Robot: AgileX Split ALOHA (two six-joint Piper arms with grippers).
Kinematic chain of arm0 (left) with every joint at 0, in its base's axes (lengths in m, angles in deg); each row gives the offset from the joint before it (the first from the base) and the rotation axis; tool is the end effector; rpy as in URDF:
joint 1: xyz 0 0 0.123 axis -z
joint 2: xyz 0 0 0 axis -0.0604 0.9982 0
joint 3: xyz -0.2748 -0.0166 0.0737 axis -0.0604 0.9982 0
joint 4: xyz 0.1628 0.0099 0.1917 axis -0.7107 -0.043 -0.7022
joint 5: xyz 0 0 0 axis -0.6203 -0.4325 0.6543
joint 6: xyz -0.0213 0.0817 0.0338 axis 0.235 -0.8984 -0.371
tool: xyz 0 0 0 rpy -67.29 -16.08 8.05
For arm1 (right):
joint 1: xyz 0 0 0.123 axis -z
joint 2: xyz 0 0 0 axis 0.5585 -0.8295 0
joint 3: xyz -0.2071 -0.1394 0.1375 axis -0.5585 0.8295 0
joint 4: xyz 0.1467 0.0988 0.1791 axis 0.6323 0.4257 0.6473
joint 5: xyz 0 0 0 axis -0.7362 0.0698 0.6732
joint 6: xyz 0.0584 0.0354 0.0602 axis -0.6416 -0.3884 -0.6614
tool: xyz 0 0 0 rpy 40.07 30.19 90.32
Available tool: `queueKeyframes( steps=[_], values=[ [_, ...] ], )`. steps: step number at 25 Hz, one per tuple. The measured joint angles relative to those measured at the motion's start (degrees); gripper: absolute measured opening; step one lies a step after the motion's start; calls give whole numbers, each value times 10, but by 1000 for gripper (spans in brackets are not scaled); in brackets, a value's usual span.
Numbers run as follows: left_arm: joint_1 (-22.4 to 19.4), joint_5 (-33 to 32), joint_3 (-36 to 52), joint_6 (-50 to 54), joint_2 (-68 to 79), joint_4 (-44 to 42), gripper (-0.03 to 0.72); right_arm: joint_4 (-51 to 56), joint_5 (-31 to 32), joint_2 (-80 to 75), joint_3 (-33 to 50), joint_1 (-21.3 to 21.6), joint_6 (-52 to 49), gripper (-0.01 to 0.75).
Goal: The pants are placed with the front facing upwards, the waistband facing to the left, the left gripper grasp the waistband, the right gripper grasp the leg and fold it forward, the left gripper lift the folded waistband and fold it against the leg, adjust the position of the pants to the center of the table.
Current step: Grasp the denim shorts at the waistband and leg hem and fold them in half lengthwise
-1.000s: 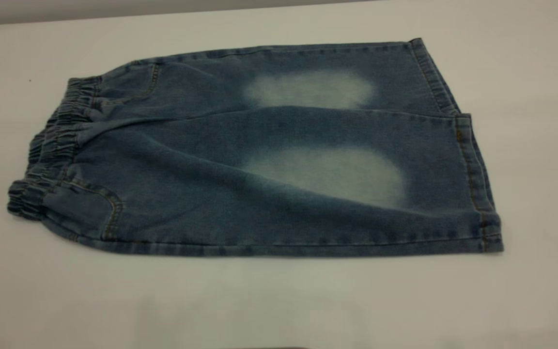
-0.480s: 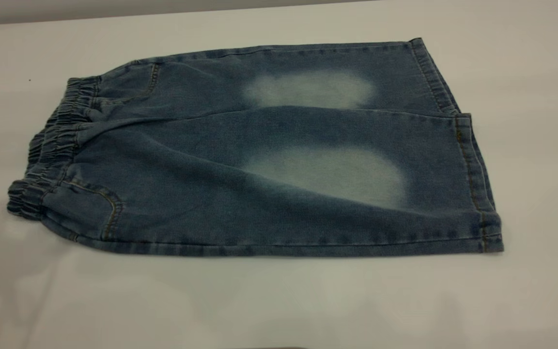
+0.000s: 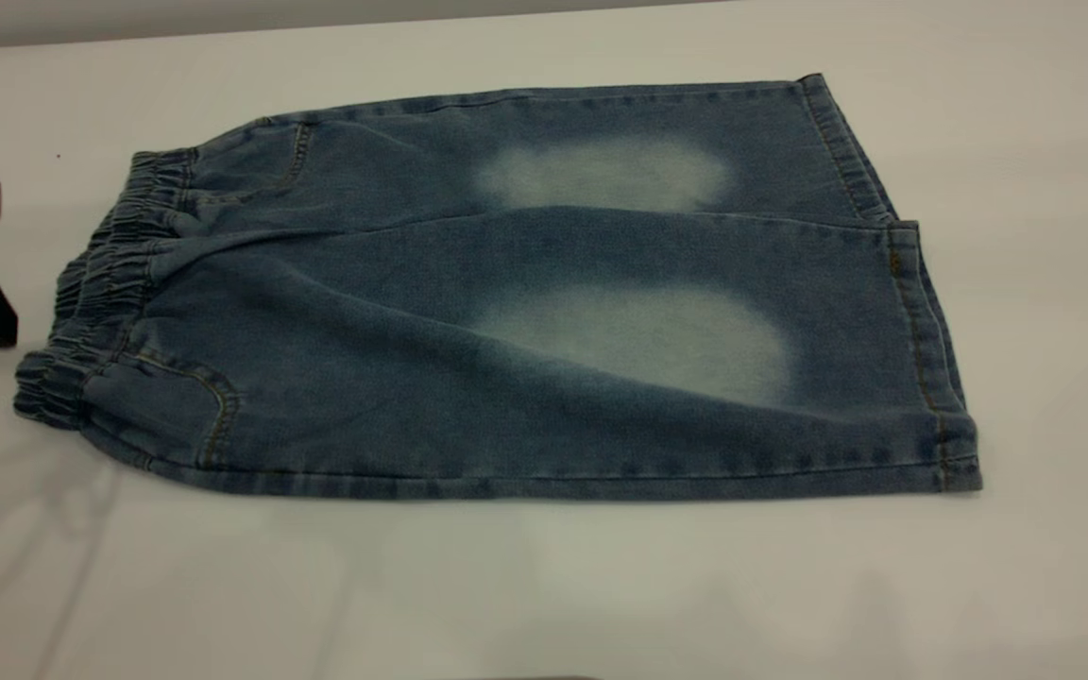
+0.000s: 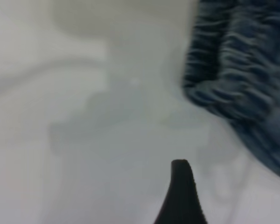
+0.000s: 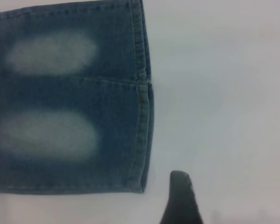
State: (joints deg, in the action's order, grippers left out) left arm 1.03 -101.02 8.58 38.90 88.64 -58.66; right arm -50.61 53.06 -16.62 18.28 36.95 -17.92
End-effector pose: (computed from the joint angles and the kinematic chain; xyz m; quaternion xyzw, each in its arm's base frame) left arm 0.2662 0.0073 0.1281 -0.1776 0.9700 -0.0453 0.1597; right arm 0.1121 0.0082 0.3085 0.0689 0.9181 0.0918 0.3794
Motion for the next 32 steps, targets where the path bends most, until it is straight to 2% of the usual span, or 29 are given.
queueKeyframes(
  steps=[14, 32],
  values=[
    [-6, 97, -1, 0, 113, -1, 499, 0, -11, 0, 0, 0, 1, 440],
    [-6, 152, -4, 0, 117, -2, 499, 0, -15, 0, 0, 0, 1, 440]
  ],
)
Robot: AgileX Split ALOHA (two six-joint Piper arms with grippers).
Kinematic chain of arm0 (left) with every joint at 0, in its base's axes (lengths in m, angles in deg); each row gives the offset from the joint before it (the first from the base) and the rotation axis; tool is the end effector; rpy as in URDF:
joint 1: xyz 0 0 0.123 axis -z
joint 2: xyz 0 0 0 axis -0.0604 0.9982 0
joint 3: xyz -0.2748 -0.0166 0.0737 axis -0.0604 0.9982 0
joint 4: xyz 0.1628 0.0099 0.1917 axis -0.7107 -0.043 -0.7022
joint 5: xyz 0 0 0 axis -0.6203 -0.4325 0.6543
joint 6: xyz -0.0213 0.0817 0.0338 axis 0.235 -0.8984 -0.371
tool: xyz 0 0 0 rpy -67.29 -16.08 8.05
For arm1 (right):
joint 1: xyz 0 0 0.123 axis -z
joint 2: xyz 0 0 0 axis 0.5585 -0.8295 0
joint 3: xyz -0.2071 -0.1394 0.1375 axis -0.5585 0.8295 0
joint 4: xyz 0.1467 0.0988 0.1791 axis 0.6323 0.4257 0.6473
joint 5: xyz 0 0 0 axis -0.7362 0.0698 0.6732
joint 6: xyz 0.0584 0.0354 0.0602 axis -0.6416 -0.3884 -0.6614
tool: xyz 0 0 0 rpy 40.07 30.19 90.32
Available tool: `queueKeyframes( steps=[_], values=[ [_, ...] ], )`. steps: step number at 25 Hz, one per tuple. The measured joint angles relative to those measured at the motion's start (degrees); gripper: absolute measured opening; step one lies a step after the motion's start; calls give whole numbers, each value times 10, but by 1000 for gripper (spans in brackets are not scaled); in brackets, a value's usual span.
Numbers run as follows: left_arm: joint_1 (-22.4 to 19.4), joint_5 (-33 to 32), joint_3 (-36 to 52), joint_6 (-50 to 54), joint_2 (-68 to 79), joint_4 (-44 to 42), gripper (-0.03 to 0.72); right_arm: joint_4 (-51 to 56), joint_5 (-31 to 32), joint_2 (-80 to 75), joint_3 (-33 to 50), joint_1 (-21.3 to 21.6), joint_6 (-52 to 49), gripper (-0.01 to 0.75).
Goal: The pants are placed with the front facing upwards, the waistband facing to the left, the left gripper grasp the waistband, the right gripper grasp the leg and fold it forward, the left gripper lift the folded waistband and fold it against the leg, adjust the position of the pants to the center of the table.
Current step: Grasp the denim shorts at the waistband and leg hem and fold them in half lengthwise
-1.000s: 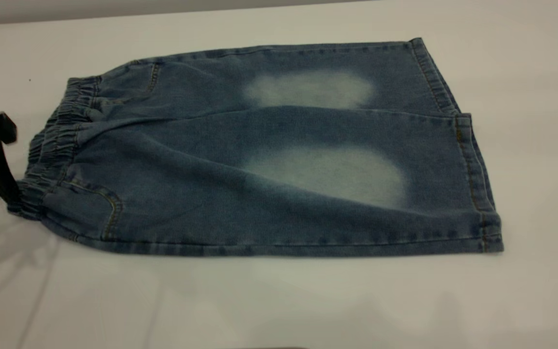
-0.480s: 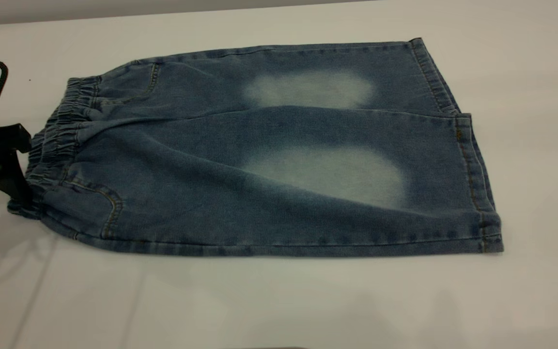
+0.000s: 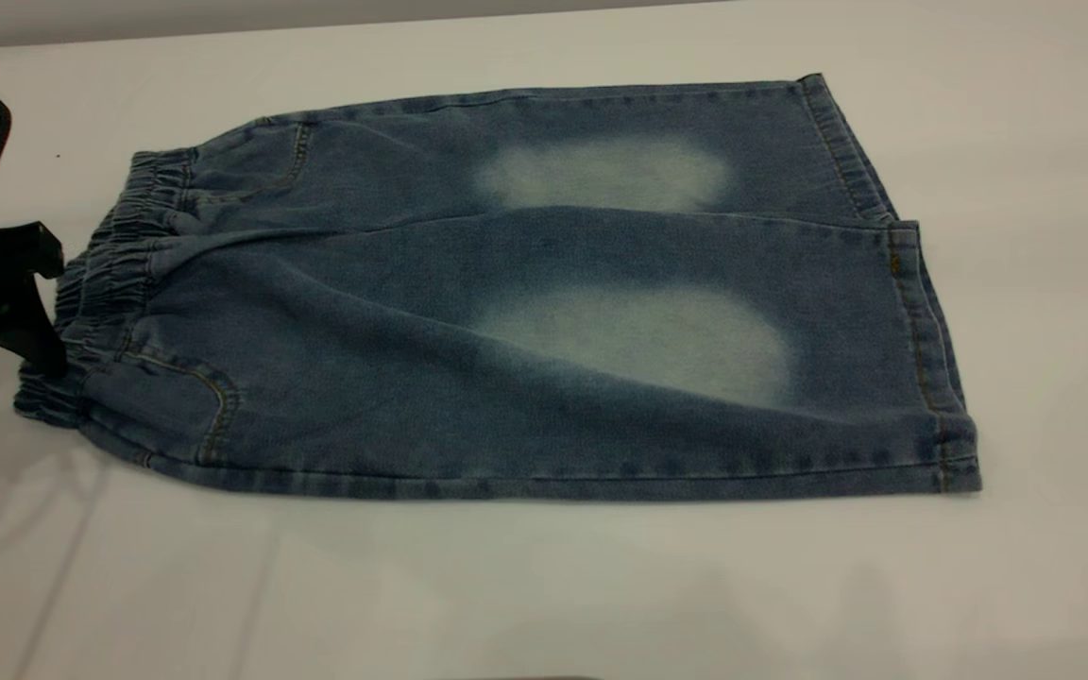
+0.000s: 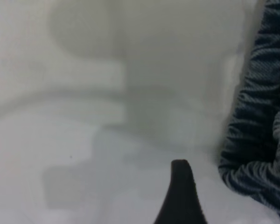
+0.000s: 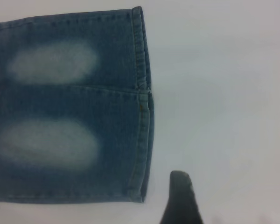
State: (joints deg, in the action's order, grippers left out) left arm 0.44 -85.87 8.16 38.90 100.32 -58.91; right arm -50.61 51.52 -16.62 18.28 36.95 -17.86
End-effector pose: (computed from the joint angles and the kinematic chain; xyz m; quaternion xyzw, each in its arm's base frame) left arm 0.2866 0.0145 0.0813 -0.1857 0.9627 -0.0312 0.1943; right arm 0.1138 0.0078 0.3102 0.0694 0.9129 0.0911 0.3918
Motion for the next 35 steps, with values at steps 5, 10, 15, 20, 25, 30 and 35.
queueKeyframes(
  steps=[5, 10, 15, 20, 25, 30, 35],
  values=[
    [0, 15, -1, 1, 35, 7, 499, 0, 0, 0, 0, 0, 0, 440],
    [0, 27, -5, 3, 54, 20, 495, 0, 0, 0, 0, 0, 0, 440],
    [1, 38, -7, 3, 62, 25, 384, 0, 0, 0, 0, 0, 0, 440],
    [2, 72, -7, 3, 65, 26, 94, 0, 0, 0, 0, 0, 1, 440],
    [2, 75, -7, 4, 59, 24, 53, 12, -2, -8, 0, 0, 50, 440],
    [0, 58, -7, 0, 26, 19, 49, 80, -1, -65, -25, 0, 135, 440],
    [0, 44, -13, -14, -26, 13, 49, 157, 2, -155, -39, 0, 216, 440]
  ],
)
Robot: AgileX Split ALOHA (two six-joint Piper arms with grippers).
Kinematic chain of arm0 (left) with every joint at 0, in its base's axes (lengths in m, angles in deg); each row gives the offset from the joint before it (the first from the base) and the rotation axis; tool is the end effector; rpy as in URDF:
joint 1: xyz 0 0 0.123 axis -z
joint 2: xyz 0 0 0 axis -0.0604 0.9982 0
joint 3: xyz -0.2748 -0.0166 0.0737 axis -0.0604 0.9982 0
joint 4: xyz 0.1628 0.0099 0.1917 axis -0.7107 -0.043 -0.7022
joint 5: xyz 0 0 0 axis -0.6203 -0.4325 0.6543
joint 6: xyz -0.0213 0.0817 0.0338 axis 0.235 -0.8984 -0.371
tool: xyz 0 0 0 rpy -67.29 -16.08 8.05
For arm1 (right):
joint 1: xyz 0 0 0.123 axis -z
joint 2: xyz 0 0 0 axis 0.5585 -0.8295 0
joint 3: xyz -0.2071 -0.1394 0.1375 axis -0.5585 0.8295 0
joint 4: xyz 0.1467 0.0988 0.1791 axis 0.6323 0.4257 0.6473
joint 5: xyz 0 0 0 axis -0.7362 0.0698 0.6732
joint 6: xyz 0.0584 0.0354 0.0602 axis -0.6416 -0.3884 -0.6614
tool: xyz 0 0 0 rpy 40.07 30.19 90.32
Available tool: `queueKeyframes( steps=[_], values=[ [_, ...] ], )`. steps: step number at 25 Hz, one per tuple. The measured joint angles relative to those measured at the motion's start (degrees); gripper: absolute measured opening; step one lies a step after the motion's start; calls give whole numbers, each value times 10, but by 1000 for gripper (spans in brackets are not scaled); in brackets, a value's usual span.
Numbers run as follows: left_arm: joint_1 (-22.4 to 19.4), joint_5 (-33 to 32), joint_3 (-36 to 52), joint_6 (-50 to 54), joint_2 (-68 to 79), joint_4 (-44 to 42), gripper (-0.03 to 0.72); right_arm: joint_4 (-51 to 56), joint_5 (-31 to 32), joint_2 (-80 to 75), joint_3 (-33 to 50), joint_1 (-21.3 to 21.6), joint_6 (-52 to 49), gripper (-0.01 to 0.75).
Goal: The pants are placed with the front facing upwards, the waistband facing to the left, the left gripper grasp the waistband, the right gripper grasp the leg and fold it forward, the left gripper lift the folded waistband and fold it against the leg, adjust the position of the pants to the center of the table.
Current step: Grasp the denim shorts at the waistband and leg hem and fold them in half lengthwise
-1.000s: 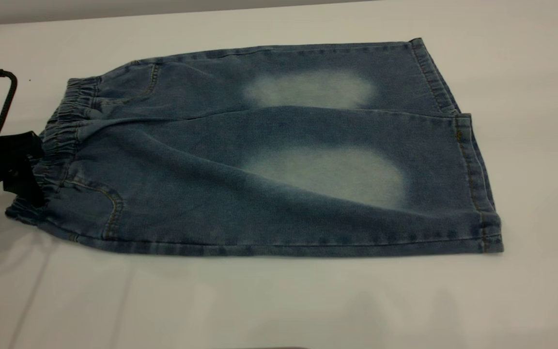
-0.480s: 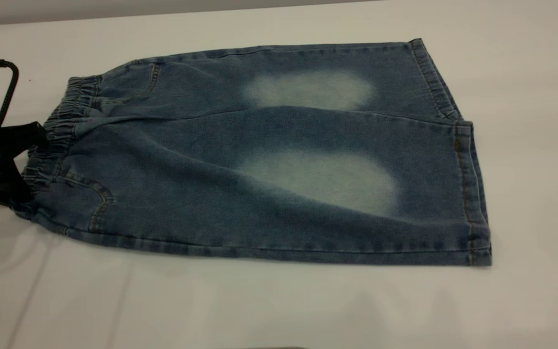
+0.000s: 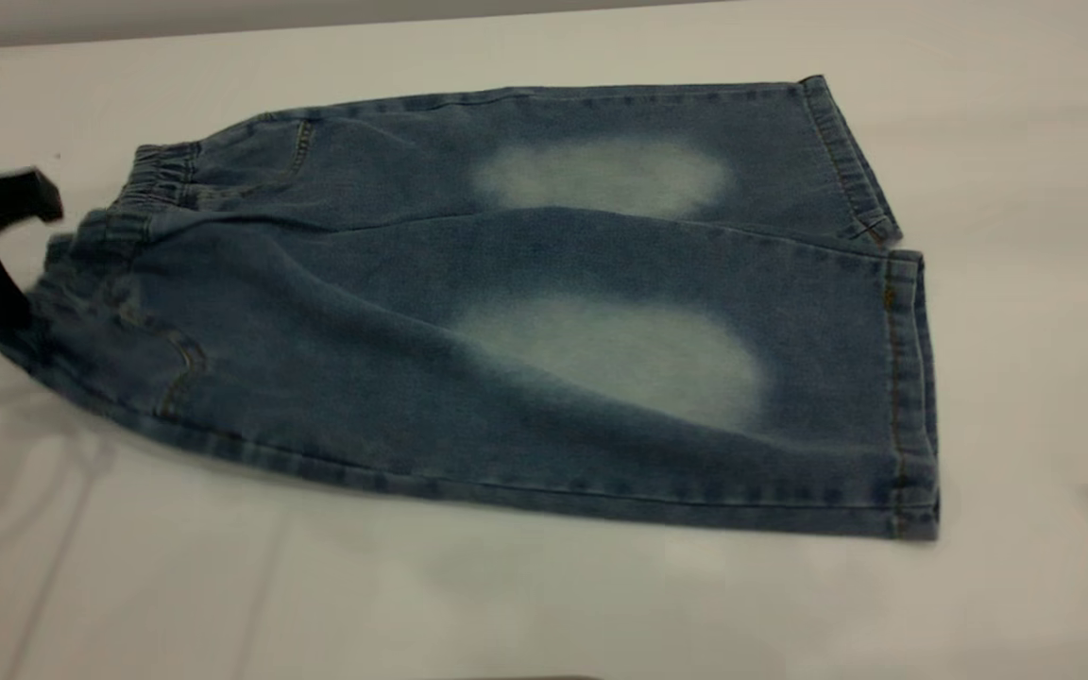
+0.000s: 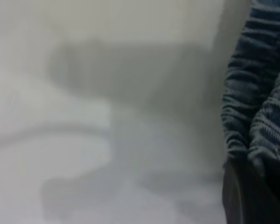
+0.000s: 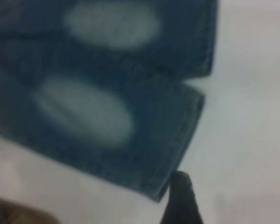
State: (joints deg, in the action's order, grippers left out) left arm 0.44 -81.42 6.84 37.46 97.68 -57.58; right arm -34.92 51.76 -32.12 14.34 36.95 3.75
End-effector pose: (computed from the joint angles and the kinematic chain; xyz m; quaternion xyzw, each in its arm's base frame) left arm 0.3009 0.0162 0.1021 -0.1828 0.9460 -0.0354 0.2654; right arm 0.1671 0.0229 0.2998 -0.0429 0.9322 0.1543 0.3247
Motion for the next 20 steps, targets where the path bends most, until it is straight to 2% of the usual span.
queueKeyframes(
  steps=[9, 13, 20],
  values=[
    [0, -10, 0, -6, -13, 0, 49, 81, 19, -172, -1, -13, 106, 440],
    [0, -10, 0, -6, -13, 0, 49, 69, -13, -233, -1, -76, 111, 440],
    [0, -4, 0, -7, -13, 0, 49, 16, -107, -344, -1, -198, 111, 440]
  ],
)
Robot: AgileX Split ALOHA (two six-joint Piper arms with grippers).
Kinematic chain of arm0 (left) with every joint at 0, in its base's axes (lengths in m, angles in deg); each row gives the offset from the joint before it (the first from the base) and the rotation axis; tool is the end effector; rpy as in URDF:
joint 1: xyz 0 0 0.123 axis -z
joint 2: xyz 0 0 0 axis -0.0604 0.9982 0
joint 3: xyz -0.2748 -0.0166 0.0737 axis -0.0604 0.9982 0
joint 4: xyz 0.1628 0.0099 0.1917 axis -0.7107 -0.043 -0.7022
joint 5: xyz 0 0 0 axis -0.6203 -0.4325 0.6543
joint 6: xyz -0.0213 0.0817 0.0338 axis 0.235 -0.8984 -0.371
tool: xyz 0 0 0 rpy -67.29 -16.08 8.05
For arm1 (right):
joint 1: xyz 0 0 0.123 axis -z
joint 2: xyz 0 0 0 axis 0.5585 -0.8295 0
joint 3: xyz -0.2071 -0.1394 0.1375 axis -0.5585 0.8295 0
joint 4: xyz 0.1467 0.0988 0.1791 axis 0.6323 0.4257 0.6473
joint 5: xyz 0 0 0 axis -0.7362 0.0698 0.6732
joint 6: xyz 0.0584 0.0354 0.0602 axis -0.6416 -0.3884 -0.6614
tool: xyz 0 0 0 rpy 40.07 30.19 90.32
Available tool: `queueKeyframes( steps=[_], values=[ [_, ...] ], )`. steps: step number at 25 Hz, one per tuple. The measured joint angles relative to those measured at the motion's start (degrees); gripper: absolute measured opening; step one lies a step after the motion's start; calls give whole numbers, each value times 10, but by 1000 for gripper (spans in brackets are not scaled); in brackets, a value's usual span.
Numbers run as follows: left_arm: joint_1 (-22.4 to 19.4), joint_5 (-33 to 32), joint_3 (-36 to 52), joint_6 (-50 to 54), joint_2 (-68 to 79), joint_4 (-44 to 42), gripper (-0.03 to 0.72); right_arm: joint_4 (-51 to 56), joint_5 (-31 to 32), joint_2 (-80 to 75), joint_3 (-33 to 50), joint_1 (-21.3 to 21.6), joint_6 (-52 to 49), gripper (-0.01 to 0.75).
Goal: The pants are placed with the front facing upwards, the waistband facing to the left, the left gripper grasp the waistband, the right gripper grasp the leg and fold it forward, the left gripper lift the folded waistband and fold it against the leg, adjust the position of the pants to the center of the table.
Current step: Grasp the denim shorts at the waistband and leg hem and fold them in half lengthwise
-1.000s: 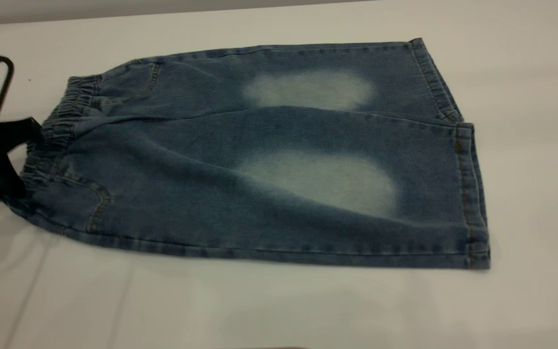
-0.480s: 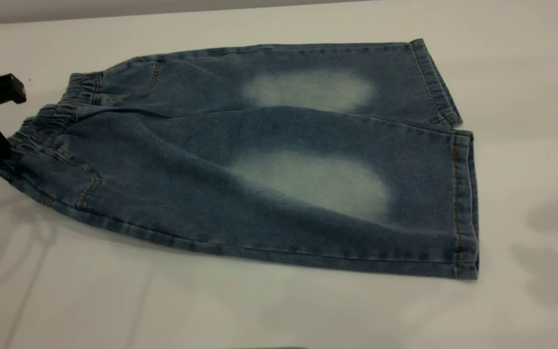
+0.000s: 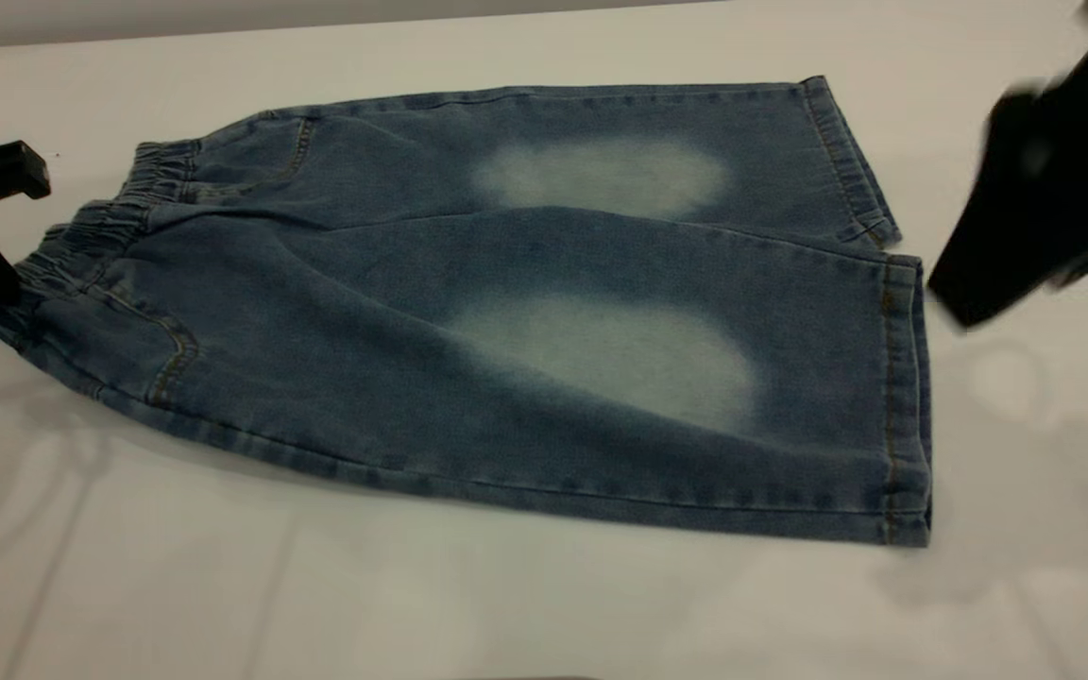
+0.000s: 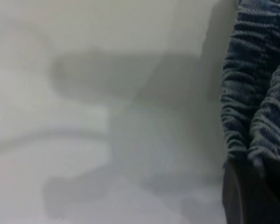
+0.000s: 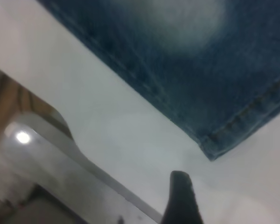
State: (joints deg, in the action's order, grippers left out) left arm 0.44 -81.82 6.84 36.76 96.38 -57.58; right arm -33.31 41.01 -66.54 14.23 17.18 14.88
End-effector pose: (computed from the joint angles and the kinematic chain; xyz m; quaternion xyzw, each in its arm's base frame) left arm 0.3008 0.0161 0.1086 -0.1765 0.9450 -0.0353 0.2731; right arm 0.2349 0.0994 0.1768 -0.2262 0.9542 0.1601 0.1125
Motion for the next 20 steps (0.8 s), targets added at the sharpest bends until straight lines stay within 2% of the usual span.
queueKeyframes(
  steps=[4, 8, 13, 20],
  values=[
    [0, 3, 0, 0, 0, 0, 49, -23, -29, -53, -1, -41, 0, 440],
    [0, 3, 0, 1, 0, 0, 49, -25, -64, -92, 3, -64, 0, 440],
    [0, 4, 0, 1, 0, 0, 49, -30, -113, -135, 16, -67, 0, 440],
    [0, 4, 0, 4, 0, 0, 49, -32, -141, -194, 18, -67, -15, 440]
  ],
)
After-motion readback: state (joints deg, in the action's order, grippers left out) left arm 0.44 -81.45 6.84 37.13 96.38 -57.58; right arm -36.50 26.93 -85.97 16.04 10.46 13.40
